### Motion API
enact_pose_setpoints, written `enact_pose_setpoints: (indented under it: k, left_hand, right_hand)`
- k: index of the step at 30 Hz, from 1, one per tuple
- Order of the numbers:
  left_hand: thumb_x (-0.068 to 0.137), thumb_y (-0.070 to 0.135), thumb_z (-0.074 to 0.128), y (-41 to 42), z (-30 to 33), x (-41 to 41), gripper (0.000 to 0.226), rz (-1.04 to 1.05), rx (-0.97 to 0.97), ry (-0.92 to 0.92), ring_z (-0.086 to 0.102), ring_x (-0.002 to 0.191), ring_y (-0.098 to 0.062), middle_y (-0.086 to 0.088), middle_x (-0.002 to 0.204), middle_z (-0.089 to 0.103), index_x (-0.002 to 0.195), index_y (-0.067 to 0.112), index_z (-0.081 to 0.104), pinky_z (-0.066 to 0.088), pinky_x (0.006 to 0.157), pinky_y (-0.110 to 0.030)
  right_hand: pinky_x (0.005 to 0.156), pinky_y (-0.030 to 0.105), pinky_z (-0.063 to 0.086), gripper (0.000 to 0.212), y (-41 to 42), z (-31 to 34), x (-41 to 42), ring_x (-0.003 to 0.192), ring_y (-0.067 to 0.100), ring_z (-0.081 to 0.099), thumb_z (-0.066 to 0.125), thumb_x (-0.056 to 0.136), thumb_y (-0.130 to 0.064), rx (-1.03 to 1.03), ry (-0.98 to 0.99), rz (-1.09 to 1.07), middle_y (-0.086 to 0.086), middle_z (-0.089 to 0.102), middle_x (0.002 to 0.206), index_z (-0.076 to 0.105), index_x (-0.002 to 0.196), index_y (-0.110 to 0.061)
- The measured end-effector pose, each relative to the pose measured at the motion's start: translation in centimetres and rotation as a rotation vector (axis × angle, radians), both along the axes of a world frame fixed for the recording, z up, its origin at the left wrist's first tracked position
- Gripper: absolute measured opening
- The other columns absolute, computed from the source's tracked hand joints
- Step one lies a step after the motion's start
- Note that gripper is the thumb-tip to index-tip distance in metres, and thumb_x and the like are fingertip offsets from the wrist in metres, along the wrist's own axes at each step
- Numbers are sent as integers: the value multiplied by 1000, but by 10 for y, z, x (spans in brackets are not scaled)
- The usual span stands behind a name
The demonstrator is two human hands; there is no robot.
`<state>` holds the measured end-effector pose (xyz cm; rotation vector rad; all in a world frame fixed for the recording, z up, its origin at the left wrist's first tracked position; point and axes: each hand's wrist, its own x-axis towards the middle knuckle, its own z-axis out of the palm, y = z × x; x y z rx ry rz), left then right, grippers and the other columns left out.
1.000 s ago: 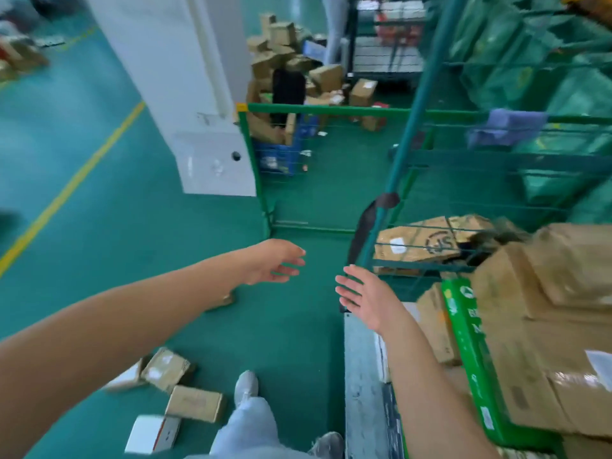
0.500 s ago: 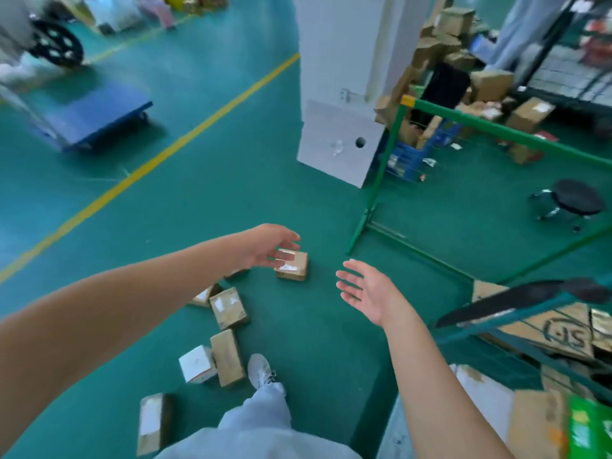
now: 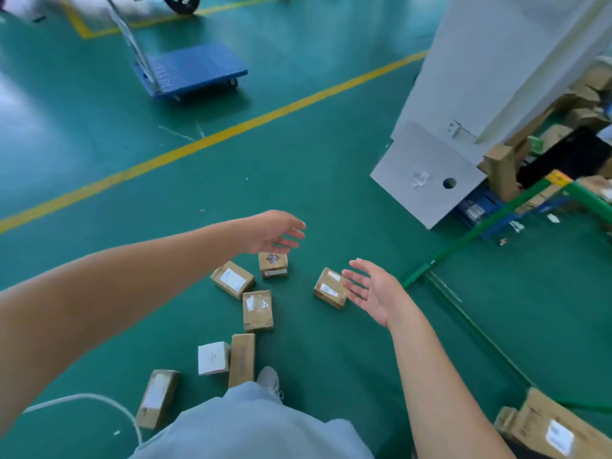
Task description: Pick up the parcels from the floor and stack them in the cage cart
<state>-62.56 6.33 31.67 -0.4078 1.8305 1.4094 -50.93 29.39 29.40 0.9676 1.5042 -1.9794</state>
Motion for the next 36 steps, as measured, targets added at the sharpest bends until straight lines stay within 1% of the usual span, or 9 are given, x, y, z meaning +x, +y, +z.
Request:
enact_pose_setpoints:
  k: [4, 9, 14, 19, 24, 27, 29, 32, 36]
  left_hand:
    - [104, 27, 58, -37, -6, -35, 27, 83, -41, -11, 67, 115, -23, -3, 123, 69, 128, 15, 61, 55, 101, -39]
    - [103, 27, 60, -60, -30, -63, 27, 172, -85, -62, 69, 110, -23, -3, 121, 71, 127, 14, 62, 57, 97, -38]
    - [103, 26, 60, -61, -61, -95, 27, 290, -119, -129, 69, 105, -24, -6, 118, 73, 125, 12, 64, 57, 99, -40]
    - [104, 28, 58, -45, -86, -133, 25, 313, -165, -170, 69, 111, -24, -4, 120, 71, 124, 15, 63, 58, 94, -36]
    - [105, 30, 56, -45, -155, -178, 24, 347, -174, -201, 68, 115, -23, -2, 123, 70, 125, 17, 62, 57, 95, -36]
    - [104, 30, 56, -51, -202, -190, 26, 361, -170, -244, 68, 115, -23, -1, 123, 69, 126, 17, 61, 57, 91, -33]
    - [104, 31, 57, -64, -242, -193, 26, 382, -181, -270, 68, 113, -21, -1, 122, 69, 126, 17, 61, 57, 88, -30]
    - [104, 31, 57, -88, -300, -193, 27, 418, -197, -305, 68, 113, -21, -1, 124, 68, 127, 18, 59, 57, 85, -29]
    - [105, 31, 53, -127, -397, -175, 31, 492, -205, -378, 67, 103, -17, -1, 124, 67, 134, 18, 55, 56, 83, -29]
  right_hand:
    - [94, 38, 55, 33, -18, -12, -46, 113, 26, 66, 60, 103, -33, -19, -40, 84, 10, 69, 127, 62, 130, -14]
    - [94, 38, 54, 28, -25, -41, -90, 114, 26, 67, 62, 102, -34, -31, -104, 151, 9, 71, 126, 65, 123, -16]
    - [102, 40, 51, 16, -19, -66, -146, 116, 27, 64, 57, 105, -31, -53, -168, 263, 8, 69, 123, 64, 113, -19]
    - [96, 37, 51, 18, 0, -113, -216, 112, 24, 66, 57, 105, -32, -31, -229, 371, 6, 69, 124, 64, 116, -19]
    - [104, 40, 52, 34, 7, -201, -285, 111, 24, 68, 59, 104, -30, 63, -268, 452, 7, 71, 122, 59, 133, -13]
    - [100, 38, 53, 39, 5, -250, -305, 110, 22, 69, 60, 103, -31, 108, -304, 503, 6, 72, 119, 55, 138, -13]
    - [95, 36, 54, 38, -5, -289, -314, 107, 20, 70, 62, 102, -31, 146, -325, 554, 5, 73, 118, 58, 135, -14]
    - [94, 34, 53, 29, -26, -339, -320, 104, 18, 69, 59, 103, -30, 198, -337, 624, 4, 72, 118, 62, 128, -14]
    - [94, 35, 55, 29, -69, -425, -316, 106, 20, 70, 61, 103, -30, 242, -362, 713, 4, 73, 115, 63, 127, -15]
